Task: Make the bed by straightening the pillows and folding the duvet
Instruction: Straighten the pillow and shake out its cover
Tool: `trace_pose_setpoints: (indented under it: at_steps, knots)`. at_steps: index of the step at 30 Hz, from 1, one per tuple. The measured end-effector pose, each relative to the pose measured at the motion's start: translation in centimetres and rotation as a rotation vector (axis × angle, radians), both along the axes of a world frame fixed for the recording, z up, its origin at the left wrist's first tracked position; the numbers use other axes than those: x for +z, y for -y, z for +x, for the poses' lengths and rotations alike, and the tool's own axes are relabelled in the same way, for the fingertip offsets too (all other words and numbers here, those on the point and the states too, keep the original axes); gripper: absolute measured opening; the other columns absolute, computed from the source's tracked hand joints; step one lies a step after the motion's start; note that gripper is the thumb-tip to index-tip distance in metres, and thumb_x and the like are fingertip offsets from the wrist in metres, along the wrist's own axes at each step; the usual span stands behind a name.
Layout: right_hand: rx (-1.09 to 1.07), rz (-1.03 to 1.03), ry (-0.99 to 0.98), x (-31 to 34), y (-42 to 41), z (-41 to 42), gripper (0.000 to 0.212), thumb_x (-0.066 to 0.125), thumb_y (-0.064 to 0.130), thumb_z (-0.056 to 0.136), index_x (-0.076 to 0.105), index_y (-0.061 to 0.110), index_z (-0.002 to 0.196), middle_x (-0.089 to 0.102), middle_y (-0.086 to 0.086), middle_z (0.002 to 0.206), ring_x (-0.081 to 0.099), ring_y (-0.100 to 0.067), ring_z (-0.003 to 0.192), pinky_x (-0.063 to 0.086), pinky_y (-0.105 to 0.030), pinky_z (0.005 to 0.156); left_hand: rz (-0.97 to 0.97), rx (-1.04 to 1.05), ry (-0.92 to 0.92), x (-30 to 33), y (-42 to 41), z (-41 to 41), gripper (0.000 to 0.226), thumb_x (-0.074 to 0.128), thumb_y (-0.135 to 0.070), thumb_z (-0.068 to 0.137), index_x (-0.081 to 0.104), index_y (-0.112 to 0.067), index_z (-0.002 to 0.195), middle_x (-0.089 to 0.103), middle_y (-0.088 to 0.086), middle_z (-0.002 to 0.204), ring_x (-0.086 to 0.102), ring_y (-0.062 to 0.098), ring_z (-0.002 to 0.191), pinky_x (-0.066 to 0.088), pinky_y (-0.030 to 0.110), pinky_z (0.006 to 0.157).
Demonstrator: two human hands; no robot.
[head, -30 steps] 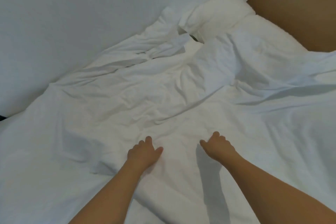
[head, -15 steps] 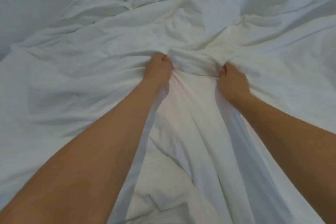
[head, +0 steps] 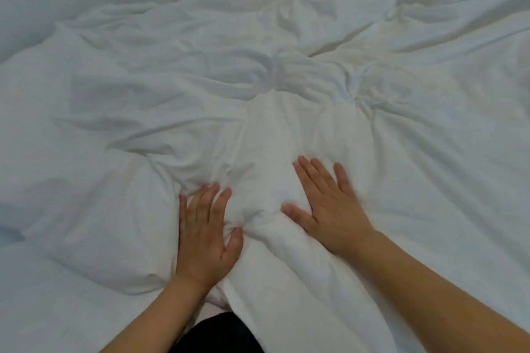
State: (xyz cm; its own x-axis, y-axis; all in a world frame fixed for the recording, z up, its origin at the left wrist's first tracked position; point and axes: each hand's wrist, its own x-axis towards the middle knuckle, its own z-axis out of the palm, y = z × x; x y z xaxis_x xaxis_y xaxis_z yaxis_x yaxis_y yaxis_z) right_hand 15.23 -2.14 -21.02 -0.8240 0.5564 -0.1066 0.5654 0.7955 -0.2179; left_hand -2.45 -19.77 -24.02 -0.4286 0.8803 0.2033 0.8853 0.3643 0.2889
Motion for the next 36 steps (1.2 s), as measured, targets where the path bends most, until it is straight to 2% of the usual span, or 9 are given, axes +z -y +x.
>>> trace_pose_setpoints:
  at_steps: [4,14,18,22,25,28,32,34,36]
  knots:
    - [-0.042,0.097,-0.017,-2.4,-2.0,-0.4,0.082,0.014,0.072,0.09,0.02,0.019,0.153,0.017,0.0,0.16,0.011,-0.015,0.148,0.002,-0.046,0.12,0.022,-0.043,-0.101,-2.0,-2.5,-1.0,0.067,0.041,-0.041,0.08,0.049,-0.008,0.138,0.044,0.014,0.145,0.037,0.032,0.137,0.017,0.061,0.113]
    - [-0.03,0.239,-0.127,-3.7,-3.1,-2.0,0.086,0.017,0.073,0.087,0.021,0.017,0.153,0.017,-0.002,0.16,0.01,-0.016,0.148,0.003,-0.047,0.119,0.048,-0.073,-0.196,-3.8,-7.1,-3.4,0.072,0.037,-0.042,0.077,0.045,-0.007,0.14,0.045,0.017,0.14,0.039,0.031,0.134,0.01,0.058,0.116]
    - [-0.093,0.159,0.059,-1.7,-1.8,-2.0,0.092,0.007,0.076,0.081,0.013,0.019,0.153,0.011,0.0,0.161,0.008,-0.015,0.148,0.001,-0.046,0.119,-0.003,-0.048,-0.214,-2.6,-6.7,-3.0,0.07,0.034,-0.045,0.08,0.046,-0.01,0.14,0.046,0.013,0.14,0.041,0.03,0.133,0.01,0.056,0.117]
    - [-0.202,0.272,-0.119,4.1,3.3,-1.6,0.038,0.047,0.04,0.091,0.049,0.011,0.116,0.054,-0.009,0.116,0.054,-0.03,0.102,0.038,-0.039,0.085,0.074,-0.018,-0.239,0.6,-4.0,-1.2,0.063,0.038,-0.042,0.081,0.051,-0.011,0.134,0.052,0.01,0.136,0.049,0.03,0.124,0.019,0.052,0.115]
    - [-0.04,0.144,-0.128,6.7,10.5,-0.4,0.058,0.05,0.063,0.081,0.047,0.017,0.115,0.054,-0.003,0.108,0.055,-0.026,0.097,0.039,-0.036,0.076,0.238,-0.007,-0.355,3.1,1.4,-0.1,0.05,0.044,-0.028,0.069,0.057,-0.01,0.113,0.057,0.008,0.117,0.054,0.031,0.105,0.029,0.046,0.108]
    - [0.024,0.056,0.23,4.9,15.5,0.9,0.079,0.051,0.074,0.074,0.046,0.014,0.126,0.055,-0.007,0.121,0.054,-0.029,0.111,0.043,-0.038,0.086,-0.255,0.046,-0.342,4.0,5.9,-0.2,0.068,0.042,-0.048,0.07,0.041,-0.024,0.134,0.038,0.0,0.142,0.031,0.024,0.137,0.003,0.051,0.118]
    - [0.168,0.089,0.226,7.1,17.0,0.5,0.033,0.053,0.038,0.09,0.059,0.014,0.112,0.062,-0.006,0.108,0.059,-0.026,0.093,0.037,-0.029,0.073,-0.608,0.061,-0.315,5.2,6.7,1.1,0.076,0.051,-0.05,0.08,0.022,-0.026,0.146,0.025,-0.001,0.151,0.013,0.022,0.145,-0.014,0.063,0.112]
    - [0.255,0.057,0.225,10.0,18.1,0.8,0.026,0.058,0.033,0.089,0.058,0.012,0.103,0.056,-0.002,0.086,0.051,-0.022,0.079,0.035,-0.029,0.07,-0.624,-0.019,-0.381,7.6,6.4,2.7,0.067,0.052,-0.047,0.081,0.031,-0.026,0.141,0.042,-0.001,0.137,0.035,0.023,0.134,-0.004,0.066,0.11]
    - [0.287,-0.012,0.172,11.9,18.6,2.3,0.021,0.058,0.033,0.089,0.05,0.014,0.085,0.047,0.002,0.072,0.049,-0.02,0.072,0.035,-0.028,0.064,-0.382,-0.132,-0.584,9.8,8.4,2.6,0.043,0.066,-0.036,0.074,0.056,-0.023,0.114,0.061,0.0,0.104,0.061,0.025,0.097,0.039,0.055,0.095]
